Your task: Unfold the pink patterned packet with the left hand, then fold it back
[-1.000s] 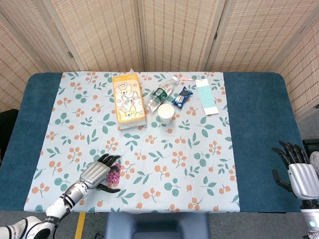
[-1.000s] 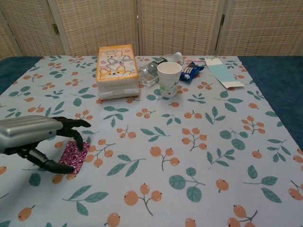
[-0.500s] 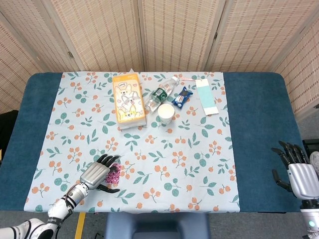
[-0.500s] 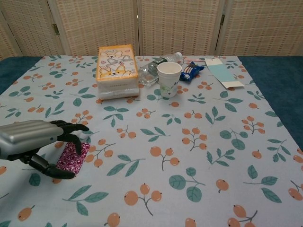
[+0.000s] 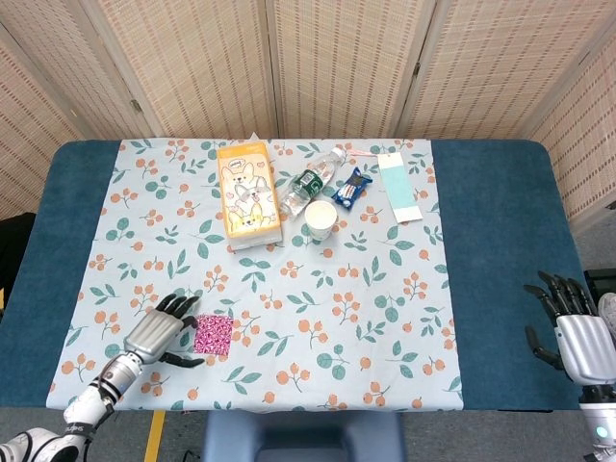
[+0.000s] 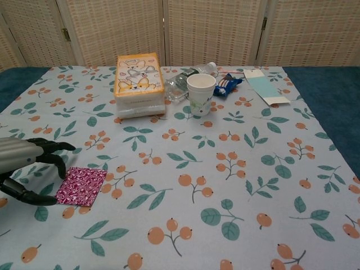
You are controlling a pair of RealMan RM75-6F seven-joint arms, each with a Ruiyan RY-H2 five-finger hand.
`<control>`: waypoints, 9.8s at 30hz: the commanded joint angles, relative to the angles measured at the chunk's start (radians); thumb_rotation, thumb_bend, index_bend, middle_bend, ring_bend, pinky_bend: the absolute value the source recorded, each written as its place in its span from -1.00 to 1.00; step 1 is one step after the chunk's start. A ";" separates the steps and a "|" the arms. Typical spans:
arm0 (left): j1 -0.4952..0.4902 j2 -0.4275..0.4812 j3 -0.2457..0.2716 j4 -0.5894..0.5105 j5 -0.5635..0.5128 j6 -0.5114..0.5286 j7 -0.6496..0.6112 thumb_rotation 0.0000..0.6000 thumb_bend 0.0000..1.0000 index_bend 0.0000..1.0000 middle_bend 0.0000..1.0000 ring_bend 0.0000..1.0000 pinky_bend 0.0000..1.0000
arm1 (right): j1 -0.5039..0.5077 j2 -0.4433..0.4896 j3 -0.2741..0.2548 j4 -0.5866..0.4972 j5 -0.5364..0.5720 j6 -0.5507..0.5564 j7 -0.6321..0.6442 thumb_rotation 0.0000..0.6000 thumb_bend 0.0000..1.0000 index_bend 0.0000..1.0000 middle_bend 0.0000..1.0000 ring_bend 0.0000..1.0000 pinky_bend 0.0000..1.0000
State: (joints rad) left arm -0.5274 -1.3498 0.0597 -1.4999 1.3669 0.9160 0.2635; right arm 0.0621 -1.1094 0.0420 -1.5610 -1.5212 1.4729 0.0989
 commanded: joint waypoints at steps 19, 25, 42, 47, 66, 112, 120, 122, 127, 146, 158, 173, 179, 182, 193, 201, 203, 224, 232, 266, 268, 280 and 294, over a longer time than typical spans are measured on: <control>-0.045 -0.086 -0.035 -0.054 0.013 -0.015 0.045 -0.33 -0.75 -0.30 -1.00 -1.00 -1.00 | -0.002 -0.004 0.002 0.012 0.008 -0.003 0.014 1.00 -0.04 -0.63 -0.81 -0.94 -1.00; -0.049 -0.102 -0.036 -0.052 -0.020 -0.023 0.079 -0.33 -0.75 -0.31 -1.00 -1.00 -1.00 | -0.005 -0.006 0.001 0.017 0.012 -0.001 0.017 1.00 -0.04 -0.63 -0.81 -0.94 -1.00; -0.036 -0.092 -0.011 -0.040 -0.032 -0.006 0.096 -0.34 -0.75 -0.31 -1.00 -1.00 -1.00 | -0.009 -0.004 0.001 0.013 0.012 0.002 0.012 1.00 -0.04 -0.63 -0.81 -0.93 -1.00; -0.022 -0.066 0.004 -0.039 -0.026 0.008 0.090 -0.32 -0.75 -0.31 -1.00 -1.00 -1.00 | -0.008 -0.005 0.003 0.011 0.014 0.001 0.012 1.00 -0.04 -0.63 -0.81 -0.94 -1.00; 0.027 0.018 0.025 -0.013 -0.013 0.049 0.029 -0.32 -0.75 -0.31 -1.00 -1.00 -1.00 | -0.017 0.001 0.003 -0.004 0.009 0.017 -0.001 1.00 -0.04 -0.63 -0.81 -0.94 -1.00; 0.070 0.013 0.036 0.000 -0.005 0.062 0.030 -0.32 -0.75 -0.33 -1.00 -1.00 -1.00 | -0.019 -0.001 0.006 -0.008 0.010 0.014 -0.005 1.00 -0.04 -0.63 -0.81 -0.94 -1.00; 0.080 0.021 0.033 0.007 0.009 0.074 0.006 -0.32 -0.75 -0.32 -1.00 -1.00 -1.00 | -0.020 -0.001 0.005 -0.014 0.005 0.020 -0.011 1.00 -0.04 -0.63 -0.81 -0.94 -1.00; 0.077 0.019 0.029 0.013 0.003 0.068 0.009 -0.33 -0.75 -0.32 -1.00 -1.00 -1.00 | -0.021 0.000 0.005 -0.015 0.005 0.022 -0.011 1.00 -0.04 -0.63 -0.81 -0.94 -1.00; 0.076 0.018 0.023 0.010 -0.003 0.062 0.006 -0.32 -0.75 -0.33 -1.00 -1.00 -1.00 | -0.026 0.000 0.004 -0.014 0.006 0.027 -0.009 1.00 -0.04 -0.63 -0.81 -0.94 -1.00; 0.021 -0.054 -0.012 -0.074 0.035 0.041 0.096 -0.33 -0.75 -0.34 -1.00 -1.00 -1.00 | -0.037 -0.004 0.001 0.013 0.011 0.034 0.019 1.00 -0.04 -0.63 -0.81 -0.94 -1.00; 0.005 -0.088 -0.020 -0.066 -0.016 0.017 0.143 -0.33 -0.75 -0.35 -1.00 -1.00 -1.00 | -0.041 -0.006 0.002 0.023 0.016 0.033 0.029 1.00 -0.04 -0.63 -0.81 -0.94 -1.00; 0.019 -0.065 0.001 -0.055 -0.019 0.035 0.130 -0.32 -0.75 -0.35 -1.00 -1.00 -1.00 | -0.040 -0.007 0.004 0.020 0.017 0.028 0.024 1.00 -0.04 -0.63 -0.81 -0.94 -1.00; 0.026 -0.051 0.008 -0.049 -0.018 0.042 0.119 -0.32 -0.75 -0.35 -1.00 -1.00 -1.00 | -0.039 -0.006 0.005 0.017 0.016 0.028 0.021 1.00 -0.04 -0.63 -0.81 -0.94 -1.00; 0.030 -0.042 0.012 -0.048 -0.015 0.046 0.114 -0.33 -0.75 -0.35 -1.00 -1.00 -1.00 | -0.039 -0.006 0.005 0.016 0.016 0.029 0.019 1.00 -0.04 -0.63 -0.81 -0.95 -1.00; 0.037 -0.037 0.009 -0.053 -0.002 0.064 0.102 -0.33 -0.75 -0.35 -1.00 -1.00 -1.00 | -0.043 -0.005 0.004 0.015 0.013 0.035 0.019 1.00 -0.04 -0.63 -0.81 -0.95 -1.00; 0.008 -0.073 -0.030 -0.036 -0.018 0.056 0.149 0.32 -0.75 -0.55 -1.00 -1.00 -1.00 | -0.046 -0.005 0.005 0.020 0.014 0.038 0.026 1.00 -0.04 -0.63 -0.81 -0.94 -1.00; 0.001 -0.080 -0.037 -0.039 -0.031 0.050 0.169 0.33 -0.74 -0.56 -1.00 -1.00 -1.00 | -0.046 -0.005 0.005 0.023 0.015 0.038 0.029 1.00 -0.04 -0.63 -0.81 -0.94 -1.00; -0.030 -0.114 -0.060 -0.083 -0.173 0.025 0.268 0.69 -0.65 -0.50 -1.00 -1.00 -1.00 | -0.049 -0.015 0.005 0.056 0.019 0.034 0.061 1.00 -0.04 -0.63 -0.81 -0.95 -1.00; -0.039 -0.138 -0.064 -0.075 -0.197 0.038 0.296 0.70 -0.63 -0.48 -1.00 -1.00 -1.00 | -0.053 -0.017 0.006 0.065 0.022 0.036 0.072 1.00 -0.04 -0.63 -0.81 -0.95 -1.00; -0.026 -0.103 -0.030 -0.089 -0.146 0.104 0.273 0.80 -0.57 -0.33 -1.00 -1.00 -1.00 | -0.057 -0.019 0.008 0.073 0.023 0.038 0.081 1.00 -0.04 -0.63 -0.81 -0.95 -1.00; -0.022 -0.088 -0.026 -0.099 -0.135 0.112 0.271 0.80 -0.57 -0.33 -1.00 -1.00 -1.00 | -0.056 -0.020 0.008 0.073 0.022 0.038 0.081 1.00 -0.04 -0.63 -0.81 -0.95 -1.00; 0.013 0.005 -0.005 -0.121 -0.051 0.169 0.210 0.89 -0.57 -0.32 -1.00 -1.00 -1.00 | -0.052 -0.017 0.010 0.058 0.013 0.041 0.068 1.00 -0.04 -0.63 -0.81 -0.95 -1.00; 0.051 0.056 0.008 0.013 -0.021 0.155 0.066 0.84 -0.58 -0.34 -1.00 -1.00 -1.00 | -0.051 -0.012 0.007 0.034 -0.002 0.052 0.048 1.00 -0.04 -0.63 -0.81 -0.96 -1.00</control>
State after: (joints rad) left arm -0.4836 -1.2955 0.0642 -1.5062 1.3445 1.0785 0.3455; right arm 0.0111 -1.1221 0.0495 -1.5260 -1.5231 1.5245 0.1477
